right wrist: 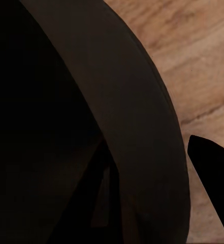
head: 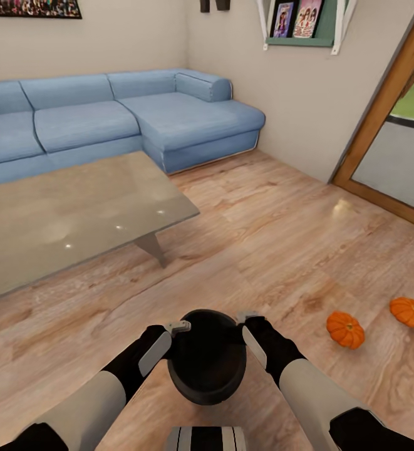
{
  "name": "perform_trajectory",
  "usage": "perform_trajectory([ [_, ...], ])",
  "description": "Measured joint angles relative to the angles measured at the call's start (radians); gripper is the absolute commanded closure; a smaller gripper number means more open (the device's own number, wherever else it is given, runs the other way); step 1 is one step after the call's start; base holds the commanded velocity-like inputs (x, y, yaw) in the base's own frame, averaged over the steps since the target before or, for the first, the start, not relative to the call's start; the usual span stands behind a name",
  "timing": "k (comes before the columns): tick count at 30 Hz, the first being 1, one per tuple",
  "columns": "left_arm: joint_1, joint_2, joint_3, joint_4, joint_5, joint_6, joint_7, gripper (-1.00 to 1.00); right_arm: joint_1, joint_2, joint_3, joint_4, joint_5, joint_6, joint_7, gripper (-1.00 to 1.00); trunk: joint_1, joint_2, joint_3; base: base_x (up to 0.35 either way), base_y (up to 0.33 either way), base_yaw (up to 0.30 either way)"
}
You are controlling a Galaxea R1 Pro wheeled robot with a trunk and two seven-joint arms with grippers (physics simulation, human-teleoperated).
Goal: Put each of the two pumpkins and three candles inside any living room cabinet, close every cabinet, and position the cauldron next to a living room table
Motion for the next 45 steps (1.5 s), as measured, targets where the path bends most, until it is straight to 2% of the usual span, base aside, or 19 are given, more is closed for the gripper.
perform_trajectory([
  [11,0.0,0.001,-0.001,-0.002,0.002,0.0,0.002,1.0,0.0,0.0,0.0,-0.001,-0.001,-0.001,0.0,1.0,0.0,0.0,0.0,0.244,0.194,0.222],
  [32,0.001,0.001,-0.001,-0.004,0.001,0.0,0.002,1.0,0.002,0.0,0.0,-0.002,-0.001,-0.002,0.0,1.0,0.0,0.0,0.0,0.246,0.193,0.01],
  [43,0.001,0.001,-0.001,-0.003,0.0,0.0,0.001,1.0,0.002,0.0,0.0,-0.002,-0.001,-0.001,0.0,1.0,0.0,0.0,0.0,0.047,0.033,0.0],
  [44,0.001,0.001,-0.001,-0.003,0.0,0.0,0.002,-1.0,0.002,0.0,0.0,-0.002,-0.001,-0.001,0.0,-1.0,0.0,0.0,0.0,0.003,0.002,0.0],
  [45,0.002,0.004,-0.003,0.005,-0.024,0.009,0.005,-1.0,0.001,-0.001,-0.003,-0.002,0.026,0.002,-0.004,-1.0,0.0,0.0,0.0,0.002,0.001,0.0],
])
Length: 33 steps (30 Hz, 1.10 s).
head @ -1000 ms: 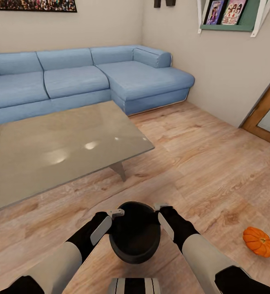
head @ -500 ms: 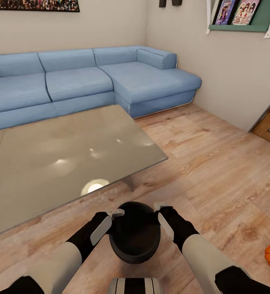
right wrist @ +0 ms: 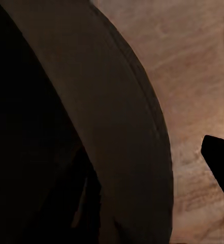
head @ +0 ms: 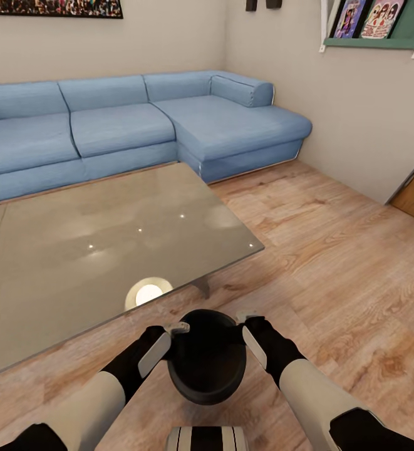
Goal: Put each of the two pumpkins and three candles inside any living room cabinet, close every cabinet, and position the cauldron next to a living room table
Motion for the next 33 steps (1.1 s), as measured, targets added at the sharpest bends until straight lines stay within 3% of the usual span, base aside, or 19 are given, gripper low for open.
perform_trajectory([
  [1,0.0,0.001,0.0,0.001,-0.013,0.005,0.002,-1.0,0.0,0.0,0.0,0.0,0.006,0.001,-0.001,-1.0,0.0,0.0,0.0,0.001,0.001,0.0],
  [19,0.0,0.001,0.001,-0.003,-0.012,0.005,0.002,-1.0,0.0,-0.001,0.0,-0.003,0.005,0.002,0.0,-1.0,0.0,0.0,0.0,0.0,0.0,0.0],
  [33,0.019,0.004,0.002,-0.058,-0.013,0.005,0.012,-1.0,0.007,-0.008,-0.002,-0.073,0.004,0.008,0.002,-1.0,0.0,0.0,0.0,0.0,0.0,0.0],
])
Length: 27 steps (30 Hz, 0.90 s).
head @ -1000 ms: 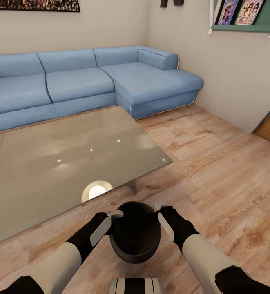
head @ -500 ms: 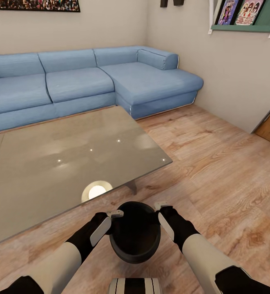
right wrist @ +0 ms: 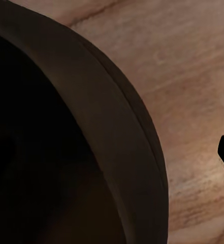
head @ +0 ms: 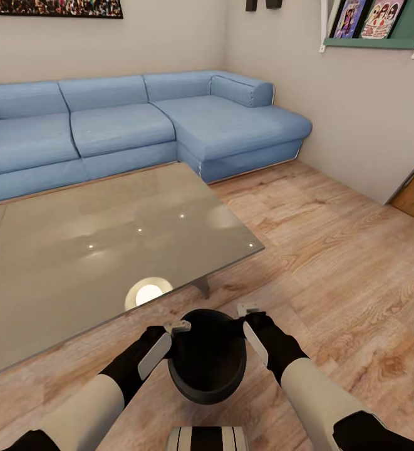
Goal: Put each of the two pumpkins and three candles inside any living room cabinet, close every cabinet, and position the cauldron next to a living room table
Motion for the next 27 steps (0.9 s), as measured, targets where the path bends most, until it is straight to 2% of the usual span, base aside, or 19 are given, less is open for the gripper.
perform_trajectory([
  [15,0.006,0.0,-0.002,-0.009,0.0,-0.001,0.002,-1.0,0.001,0.0,0.0,-0.009,-0.001,0.0,0.0,-1.0,0.0,0.0,0.0,-0.105,-0.018,0.0],
  [21,0.025,0.003,0.0,-0.065,-0.002,-0.002,0.006,-1.0,0.024,-0.004,0.001,-0.121,0.001,0.0,0.0,-1.0,0.0,0.0,0.0,-0.011,-0.001,0.0],
  [23,0.04,0.007,0.002,-0.097,-0.007,-0.007,0.01,-1.0,0.057,-0.006,0.002,-0.192,0.002,0.0,0.0,-1.0,0.0,0.0,0.0,-0.003,0.0,0.0],
  [27,0.065,0.013,0.001,-0.147,-0.035,-0.074,0.011,-1.0,0.135,-0.011,0.002,-0.347,0.004,-0.002,0.001,-1.0,0.0,0.0,0.0,-0.001,0.0,0.0],
])
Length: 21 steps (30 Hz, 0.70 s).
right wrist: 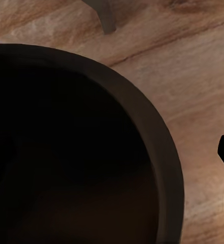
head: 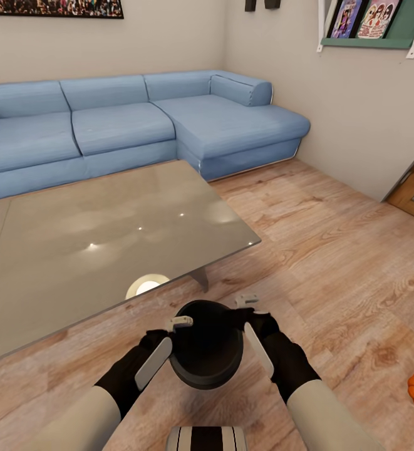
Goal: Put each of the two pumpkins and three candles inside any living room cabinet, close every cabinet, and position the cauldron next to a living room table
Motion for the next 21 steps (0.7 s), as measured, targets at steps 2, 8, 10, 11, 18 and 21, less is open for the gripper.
perform_trajectory([
  [2,0.008,0.001,0.0,-0.01,-0.009,-0.019,0.0,-1.0,0.018,-0.001,0.0,-0.034,0.0,0.001,0.0,-1.0,0.0,0.0,0.0,-0.003,0.0,0.0],
  [8,0.013,0.001,0.001,-0.016,-0.013,-0.031,0.0,-1.0,0.027,-0.003,0.0,-0.056,0.001,0.001,0.0,-1.0,0.0,0.0,0.0,-0.057,0.0,0.0],
  [10,0.013,0.001,0.002,-0.021,-0.014,-0.032,0.0,-1.0,0.029,-0.004,0.0,-0.064,0.001,0.001,0.0,-1.0,0.0,0.0,0.0,-0.027,0.0,0.0],
  [11,0.013,0.002,0.003,-0.025,-0.014,-0.032,0.0,-1.0,0.029,-0.004,-0.001,-0.067,0.001,0.001,0.0,-1.0,0.0,0.0,0.0,-0.019,0.0,0.0],
  [18,0.085,0.053,0.006,-0.203,-0.015,-0.033,0.003,-1.0,0.056,-0.065,0.0,-0.213,0.001,0.002,0.001,-1.0,0.0,0.0,0.0,-0.005,0.0,0.0],
  [21,0.095,0.058,0.006,-0.227,-0.015,-0.033,0.014,-1.0,0.075,-0.072,0.0,-0.26,0.001,0.002,0.0,-1.0,0.0,0.0,0.0,0.0,0.0,0.0],
])
